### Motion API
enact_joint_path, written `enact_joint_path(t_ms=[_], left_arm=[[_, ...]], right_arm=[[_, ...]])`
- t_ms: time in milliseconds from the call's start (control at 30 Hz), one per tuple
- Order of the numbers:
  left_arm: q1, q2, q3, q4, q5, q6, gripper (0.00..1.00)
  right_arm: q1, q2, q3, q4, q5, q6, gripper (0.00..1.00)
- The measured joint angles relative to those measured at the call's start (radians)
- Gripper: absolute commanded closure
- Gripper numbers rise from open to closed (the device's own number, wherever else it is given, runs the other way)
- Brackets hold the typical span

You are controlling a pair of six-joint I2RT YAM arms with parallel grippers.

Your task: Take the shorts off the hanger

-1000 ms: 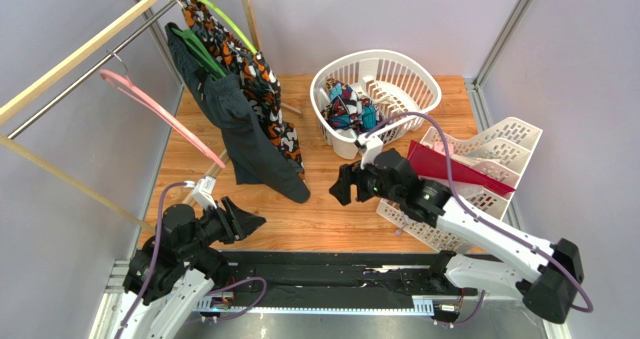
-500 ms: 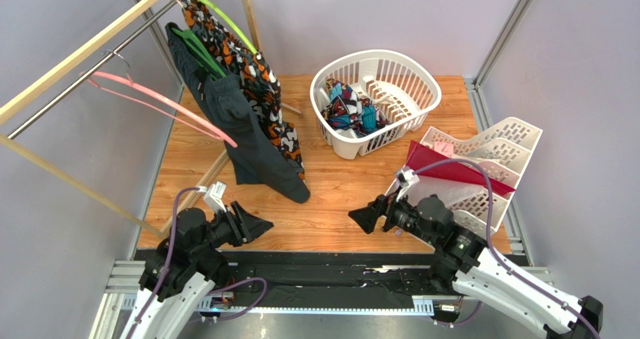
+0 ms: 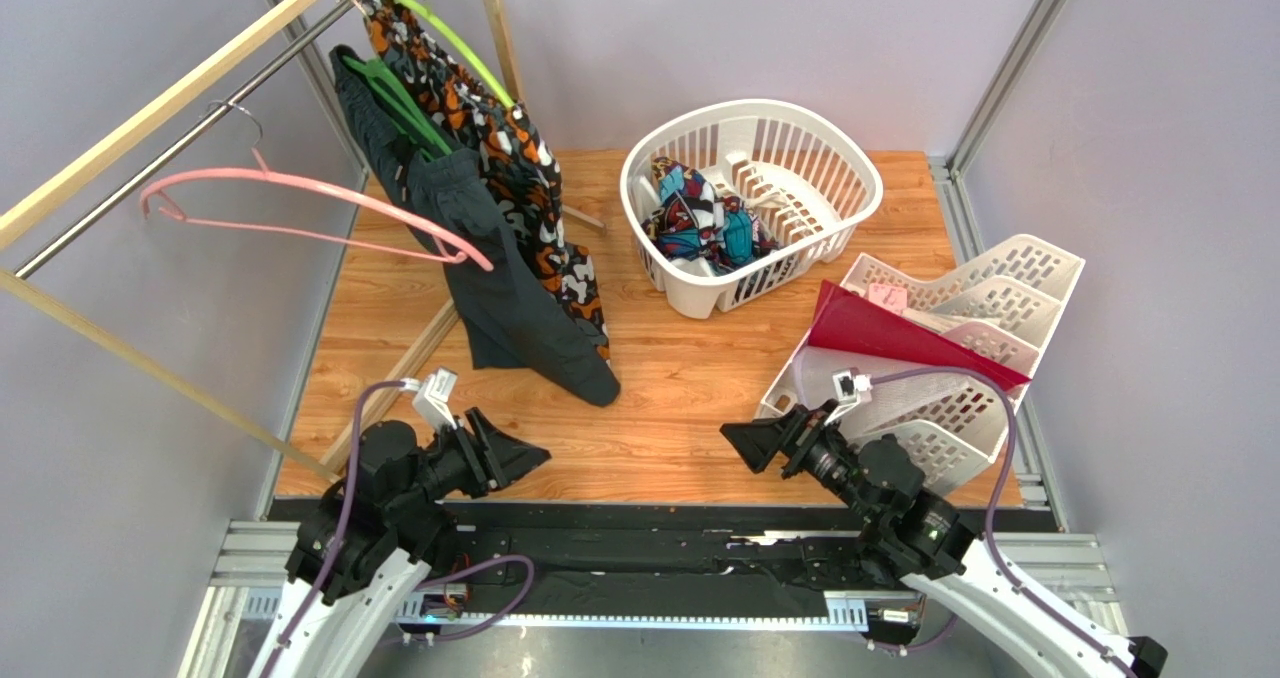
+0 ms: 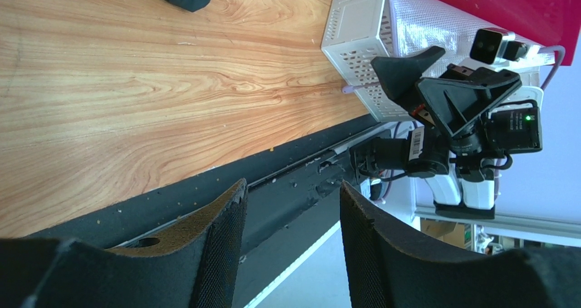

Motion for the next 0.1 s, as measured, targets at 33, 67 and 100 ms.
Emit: enact_joint_path(t_ms=[33,67,100], left_arm=[[0.0,0.0,0.0,0.0,0.002,-0.001,0.43],[0.0,0.0,0.0,0.0,0.004,-0.002,0.43],[0.0,0.0,0.0,0.0,0.005,-0.003,0.43]], right_arm=[[0.0,0.0,0.0,-0.008,0.008,0.009,0.0],[0.0,0.0,0.0,-0.011,0.015,0.023,0.0],[0.0,0.0,0.0,-0.011,0.021,0.032,0.0]])
